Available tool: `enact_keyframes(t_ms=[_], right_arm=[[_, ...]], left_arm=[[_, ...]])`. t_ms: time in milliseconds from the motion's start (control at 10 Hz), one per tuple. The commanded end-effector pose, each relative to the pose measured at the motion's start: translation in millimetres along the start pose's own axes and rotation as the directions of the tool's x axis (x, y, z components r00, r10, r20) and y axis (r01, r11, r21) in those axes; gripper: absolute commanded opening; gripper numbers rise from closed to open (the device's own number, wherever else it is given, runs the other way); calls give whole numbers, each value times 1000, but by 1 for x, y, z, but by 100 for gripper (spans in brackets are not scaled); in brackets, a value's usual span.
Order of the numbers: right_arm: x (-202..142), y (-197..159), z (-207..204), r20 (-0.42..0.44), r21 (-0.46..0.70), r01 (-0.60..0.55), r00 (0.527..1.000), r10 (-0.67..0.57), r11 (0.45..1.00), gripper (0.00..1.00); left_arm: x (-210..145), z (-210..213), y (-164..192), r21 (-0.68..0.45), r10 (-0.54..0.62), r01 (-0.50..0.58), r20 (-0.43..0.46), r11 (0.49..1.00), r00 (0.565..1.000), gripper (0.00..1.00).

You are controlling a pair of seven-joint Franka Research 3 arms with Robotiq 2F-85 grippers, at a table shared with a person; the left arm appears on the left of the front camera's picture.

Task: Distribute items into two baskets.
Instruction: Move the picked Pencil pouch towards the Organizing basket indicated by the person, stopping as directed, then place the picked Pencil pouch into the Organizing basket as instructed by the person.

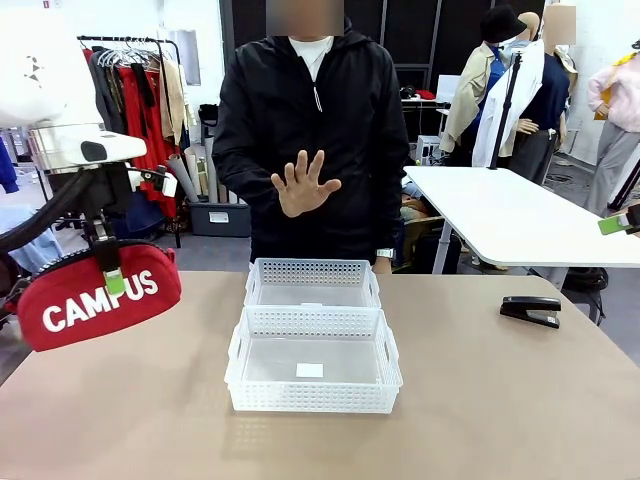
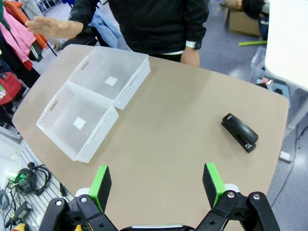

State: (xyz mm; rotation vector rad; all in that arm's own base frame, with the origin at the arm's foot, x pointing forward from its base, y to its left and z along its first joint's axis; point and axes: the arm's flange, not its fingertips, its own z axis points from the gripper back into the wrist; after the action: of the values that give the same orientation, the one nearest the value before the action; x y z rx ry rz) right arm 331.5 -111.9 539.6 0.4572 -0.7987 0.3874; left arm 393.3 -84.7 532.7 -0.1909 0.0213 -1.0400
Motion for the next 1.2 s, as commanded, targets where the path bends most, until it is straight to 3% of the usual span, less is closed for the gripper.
enact_keyframes(t_ms=[0, 1100], right_arm=[[1, 0, 0, 11, 12, -2, 1000, 2, 1000, 100], [1, 0, 0, 11, 12, -2, 1000, 2, 1000, 100]], left_arm=[[-1, 5, -1, 21, 11, -11, 3, 1000, 1000, 0], [-1, 5, -1, 21, 11, -11, 3, 1000, 1000, 0]])
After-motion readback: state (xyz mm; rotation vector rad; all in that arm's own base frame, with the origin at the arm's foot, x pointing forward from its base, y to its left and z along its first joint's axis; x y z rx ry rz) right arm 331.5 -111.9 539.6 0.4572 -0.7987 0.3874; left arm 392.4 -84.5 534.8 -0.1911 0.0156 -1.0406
